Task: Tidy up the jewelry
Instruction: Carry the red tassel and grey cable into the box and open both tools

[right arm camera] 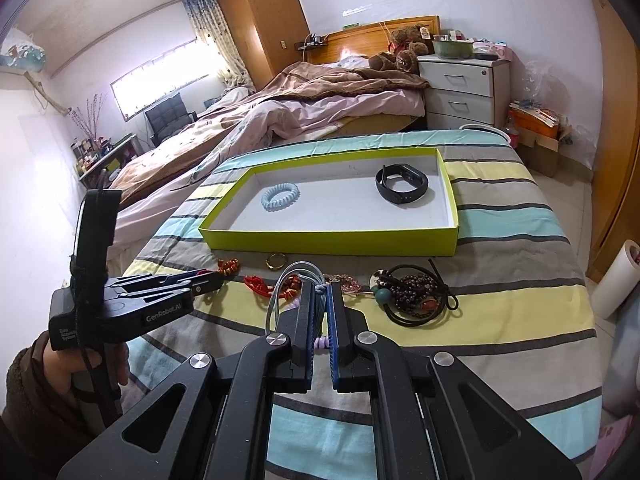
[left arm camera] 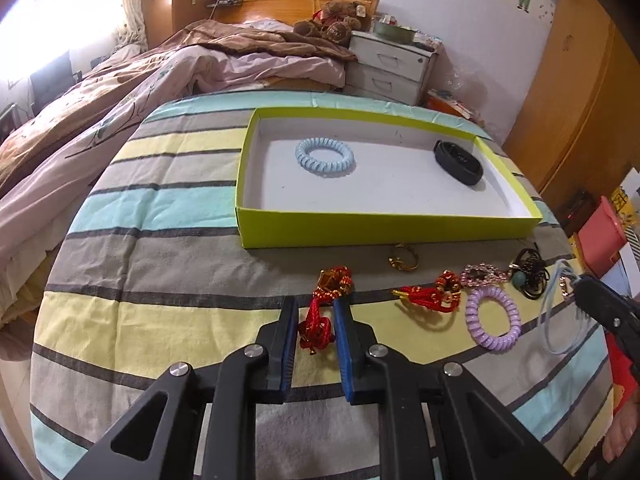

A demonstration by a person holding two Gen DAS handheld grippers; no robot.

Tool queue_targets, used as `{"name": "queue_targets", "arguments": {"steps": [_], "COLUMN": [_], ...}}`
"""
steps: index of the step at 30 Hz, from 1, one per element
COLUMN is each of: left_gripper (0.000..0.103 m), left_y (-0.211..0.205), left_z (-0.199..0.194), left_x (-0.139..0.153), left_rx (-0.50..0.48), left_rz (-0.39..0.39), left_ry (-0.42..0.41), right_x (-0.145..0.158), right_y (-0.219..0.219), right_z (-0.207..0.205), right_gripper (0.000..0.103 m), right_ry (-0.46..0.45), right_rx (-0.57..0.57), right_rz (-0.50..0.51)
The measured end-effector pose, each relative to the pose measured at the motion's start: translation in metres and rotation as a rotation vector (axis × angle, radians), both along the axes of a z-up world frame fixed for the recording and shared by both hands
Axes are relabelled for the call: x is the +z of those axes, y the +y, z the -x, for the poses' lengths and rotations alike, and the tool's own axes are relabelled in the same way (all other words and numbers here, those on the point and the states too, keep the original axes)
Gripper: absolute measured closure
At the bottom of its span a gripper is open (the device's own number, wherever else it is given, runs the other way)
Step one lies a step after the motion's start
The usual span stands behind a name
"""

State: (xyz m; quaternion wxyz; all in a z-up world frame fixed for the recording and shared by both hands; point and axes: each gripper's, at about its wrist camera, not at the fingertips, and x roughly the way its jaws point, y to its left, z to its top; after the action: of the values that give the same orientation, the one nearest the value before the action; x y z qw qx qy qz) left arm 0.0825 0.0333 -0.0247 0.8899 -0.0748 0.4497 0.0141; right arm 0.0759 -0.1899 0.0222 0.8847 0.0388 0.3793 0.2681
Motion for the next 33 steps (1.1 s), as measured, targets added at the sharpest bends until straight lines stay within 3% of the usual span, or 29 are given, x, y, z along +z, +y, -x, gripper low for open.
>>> {"name": "queue_targets", "arguments": {"steps": [17,26,31,33], "left_gripper": [0.085,0.085,0.085,0.085], "left_y": [0.01,0.015,0.017,0.015], "left_z": [0.008,-0.021,-0.041,-0.047], "left_x": [0.049,0.068,0.064,0.062], "left_rx": [-0.019,-0.025,-0.031,-0.029], "left_rz": [0.021,0.017,0.031,0.004], "left_ry": [-0.122,-0.167,-0.159,-0.163], "right_x": [0.023,0.034,0.032,0.028], "right_y": [0.007,0.015,0.029,0.035], "right_z": [-0.009,-0.052,-0.086,-0.099], "right_gripper": [0.097,0.097,0.097,0.097], "right_ry": [-0.052,-0.06,-0.046,-0.035], "right_rx": [-0.019,-0.043,-0.041,-0.042], "right_rz": [0.005,0.028,0.058,0.073]}}
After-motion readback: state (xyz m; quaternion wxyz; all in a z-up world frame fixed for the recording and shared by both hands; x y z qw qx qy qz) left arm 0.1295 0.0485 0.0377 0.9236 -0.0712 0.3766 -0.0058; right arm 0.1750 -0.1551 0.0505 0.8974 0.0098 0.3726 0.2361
